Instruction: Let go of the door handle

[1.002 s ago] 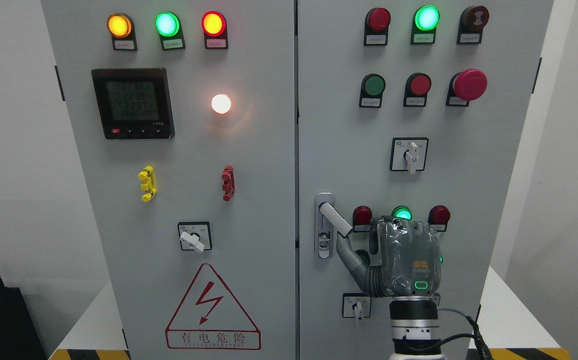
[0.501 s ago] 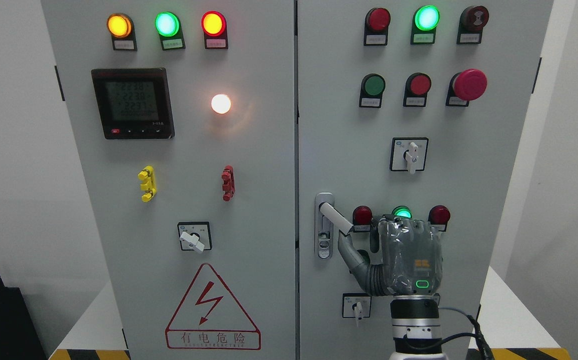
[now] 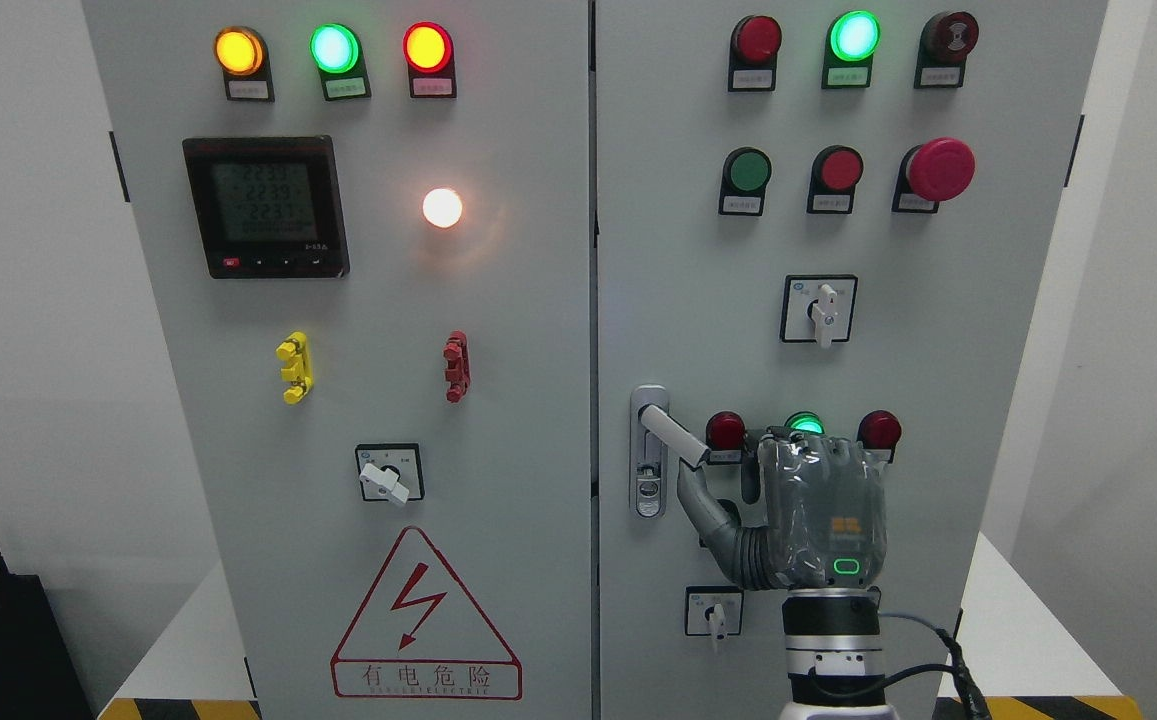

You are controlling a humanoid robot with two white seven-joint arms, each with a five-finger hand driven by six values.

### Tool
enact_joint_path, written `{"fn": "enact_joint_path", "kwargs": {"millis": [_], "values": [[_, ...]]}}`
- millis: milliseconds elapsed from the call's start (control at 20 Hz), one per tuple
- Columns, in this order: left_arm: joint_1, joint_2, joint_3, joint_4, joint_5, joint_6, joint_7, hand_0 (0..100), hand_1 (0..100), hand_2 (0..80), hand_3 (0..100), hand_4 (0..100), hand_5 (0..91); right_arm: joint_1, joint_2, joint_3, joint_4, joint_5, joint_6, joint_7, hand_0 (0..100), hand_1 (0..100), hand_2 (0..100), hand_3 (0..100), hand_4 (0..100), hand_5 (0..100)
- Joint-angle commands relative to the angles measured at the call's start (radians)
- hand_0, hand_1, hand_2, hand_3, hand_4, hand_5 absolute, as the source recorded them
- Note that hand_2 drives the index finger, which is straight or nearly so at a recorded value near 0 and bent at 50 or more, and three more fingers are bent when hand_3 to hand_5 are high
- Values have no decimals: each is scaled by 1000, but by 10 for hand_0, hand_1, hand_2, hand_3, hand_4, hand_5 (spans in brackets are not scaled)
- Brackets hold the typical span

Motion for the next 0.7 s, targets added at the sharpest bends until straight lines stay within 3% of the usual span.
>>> {"fn": "enact_joint_path", "kwargs": {"millis": [0, 651], "values": [[0, 0, 11, 17, 0, 0, 1, 120, 389, 0, 0, 0, 0, -3, -1, -1, 0, 0, 1, 0, 384, 263, 923, 1000, 1000, 1000], [0, -1, 11, 17, 0, 0, 1, 120, 389, 0, 0, 0, 0, -11, -8, -1, -1, -23, 2, 0, 386, 263, 922, 1000, 1000, 1000]]}}
